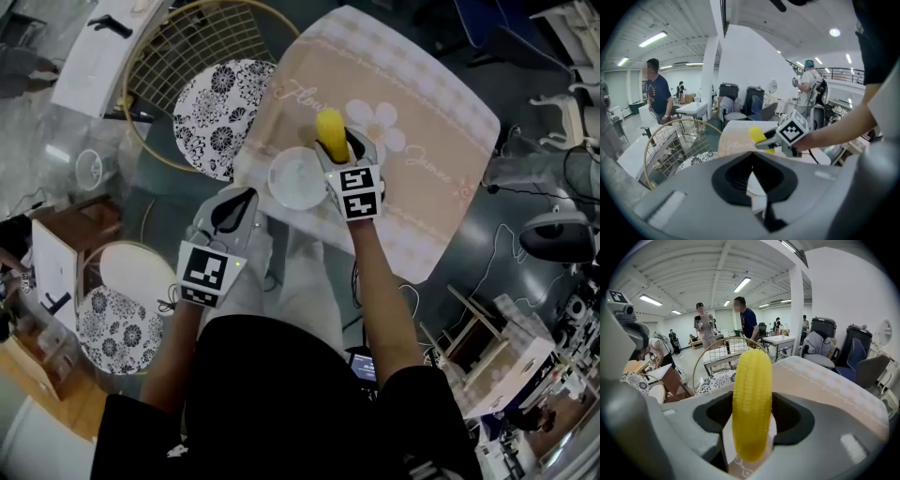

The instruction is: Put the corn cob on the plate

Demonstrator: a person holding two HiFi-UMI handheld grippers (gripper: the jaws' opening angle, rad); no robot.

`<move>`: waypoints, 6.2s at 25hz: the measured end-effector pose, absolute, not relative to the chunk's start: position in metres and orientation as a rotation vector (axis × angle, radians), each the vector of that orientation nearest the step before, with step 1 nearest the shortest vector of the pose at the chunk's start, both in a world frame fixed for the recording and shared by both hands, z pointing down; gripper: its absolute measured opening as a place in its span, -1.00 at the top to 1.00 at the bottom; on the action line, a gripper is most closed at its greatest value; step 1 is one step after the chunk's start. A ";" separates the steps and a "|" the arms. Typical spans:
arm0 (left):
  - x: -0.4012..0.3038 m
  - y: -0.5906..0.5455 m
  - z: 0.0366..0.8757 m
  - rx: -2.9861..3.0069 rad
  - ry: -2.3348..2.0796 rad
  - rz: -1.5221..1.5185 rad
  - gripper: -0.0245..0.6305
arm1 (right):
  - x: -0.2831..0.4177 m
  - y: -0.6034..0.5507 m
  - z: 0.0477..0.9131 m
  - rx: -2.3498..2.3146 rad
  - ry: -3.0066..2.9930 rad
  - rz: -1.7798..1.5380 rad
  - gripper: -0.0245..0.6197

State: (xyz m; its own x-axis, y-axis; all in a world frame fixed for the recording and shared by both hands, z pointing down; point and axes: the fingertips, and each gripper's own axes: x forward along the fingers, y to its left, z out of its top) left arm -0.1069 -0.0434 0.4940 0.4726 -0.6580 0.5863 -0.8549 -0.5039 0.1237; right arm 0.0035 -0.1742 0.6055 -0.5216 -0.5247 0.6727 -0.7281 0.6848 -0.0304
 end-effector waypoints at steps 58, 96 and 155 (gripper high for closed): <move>-0.148 0.004 0.516 2.329 -1.234 0.686 0.91 | -0.046 -0.091 0.660 0.868 -2.164 0.462 0.15; -0.129 -0.004 0.437 2.545 -1.230 0.612 0.91 | -0.028 -0.064 0.470 1.120 -2.344 0.218 0.91; -0.022 0.045 0.326 2.774 -1.272 0.435 0.91 | 0.040 0.042 0.279 1.275 -2.753 -0.096 0.92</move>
